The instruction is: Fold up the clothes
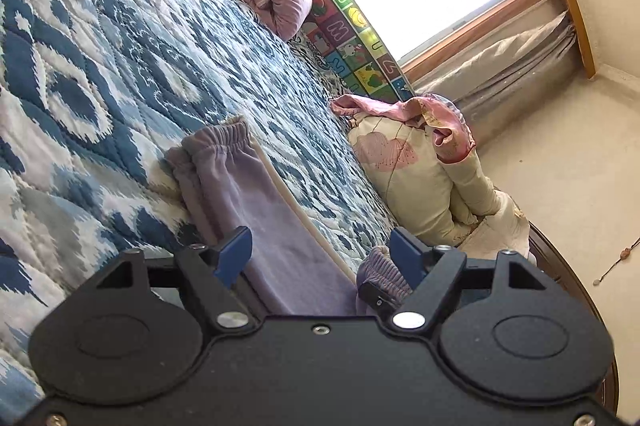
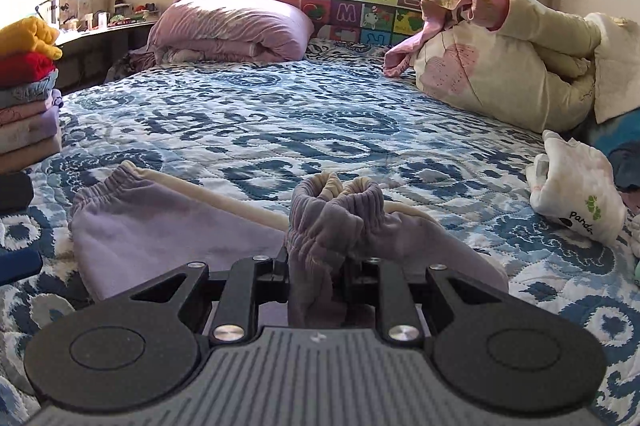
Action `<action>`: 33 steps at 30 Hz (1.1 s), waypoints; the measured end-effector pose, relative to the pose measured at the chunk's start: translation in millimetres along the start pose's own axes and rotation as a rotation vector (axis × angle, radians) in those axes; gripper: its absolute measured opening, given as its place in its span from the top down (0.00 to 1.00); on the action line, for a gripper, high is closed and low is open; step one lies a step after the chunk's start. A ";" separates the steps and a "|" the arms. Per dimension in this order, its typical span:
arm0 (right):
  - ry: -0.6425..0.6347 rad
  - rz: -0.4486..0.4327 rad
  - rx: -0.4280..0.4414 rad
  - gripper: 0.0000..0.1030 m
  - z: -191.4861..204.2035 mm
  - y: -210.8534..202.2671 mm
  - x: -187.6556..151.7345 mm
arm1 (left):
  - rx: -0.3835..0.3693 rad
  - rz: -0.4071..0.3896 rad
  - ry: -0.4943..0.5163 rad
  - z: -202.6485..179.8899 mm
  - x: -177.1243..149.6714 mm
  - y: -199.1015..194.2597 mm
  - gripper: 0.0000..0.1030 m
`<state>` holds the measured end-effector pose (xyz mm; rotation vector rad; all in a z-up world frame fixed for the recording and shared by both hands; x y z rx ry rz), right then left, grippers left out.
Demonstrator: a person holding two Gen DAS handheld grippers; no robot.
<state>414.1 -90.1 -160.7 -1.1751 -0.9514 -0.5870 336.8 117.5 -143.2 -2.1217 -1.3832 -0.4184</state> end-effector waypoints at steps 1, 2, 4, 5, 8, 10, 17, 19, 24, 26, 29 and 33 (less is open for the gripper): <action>-0.029 0.014 0.008 0.77 9.7 4.5 -3.4 | -0.001 -0.001 -0.006 1.3 1.4 -0.4 0.27; -0.058 0.029 0.016 0.75 19.3 9.0 -6.9 | -0.003 0.000 -0.007 1.5 1.7 -0.2 0.27; -0.117 0.057 0.031 0.56 38.5 17.8 -13.8 | -0.005 0.004 -0.005 1.3 1.5 0.3 0.27; -0.146 0.071 0.039 0.39 48.0 22.2 -17.3 | -0.004 0.005 -0.003 1.3 1.0 0.1 0.27; -0.202 0.059 0.066 0.35 64.4 12.8 -20.7 | -0.006 0.002 -0.001 1.0 1.3 -1.6 0.27; -0.194 0.018 0.090 0.36 62.8 -9.8 -17.6 | -0.007 0.000 -0.005 1.2 2.2 -1.0 0.27; -0.087 -0.072 -0.013 0.56 -3.6 -31.3 11.1 | -0.003 0.016 0.026 -4.3 -4.4 3.9 0.27; -0.059 -0.019 -0.003 0.56 -7.4 -10.5 19.4 | 0.005 0.014 0.031 -3.4 -4.3 5.1 0.27; -0.062 0.201 0.058 0.49 11.8 64.1 -18.8 | 0.043 0.004 0.032 5.3 -1.8 8.1 0.27; -0.040 0.172 0.056 0.48 12.1 66.3 -20.0 | 0.054 -0.002 0.037 7.1 0.0 9.5 0.27; -0.093 0.121 0.036 0.48 20.4 45.8 -12.1 | 0.079 -0.023 0.052 9.9 5.8 9.9 0.27; -0.077 -0.015 0.088 0.34 15.4 -23.5 -13.1 | 0.122 -0.041 0.074 18.4 14.0 8.9 0.27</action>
Point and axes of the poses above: each gripper's, at about its wrist camera, not at the fingertips, and y roughly the way its jaws point, z to its left, x to its top, the point moved 10 cm from there along y, roughly the way its jaws point, and after that the axes turned 2 degrees about x, right-handed, at the moved point
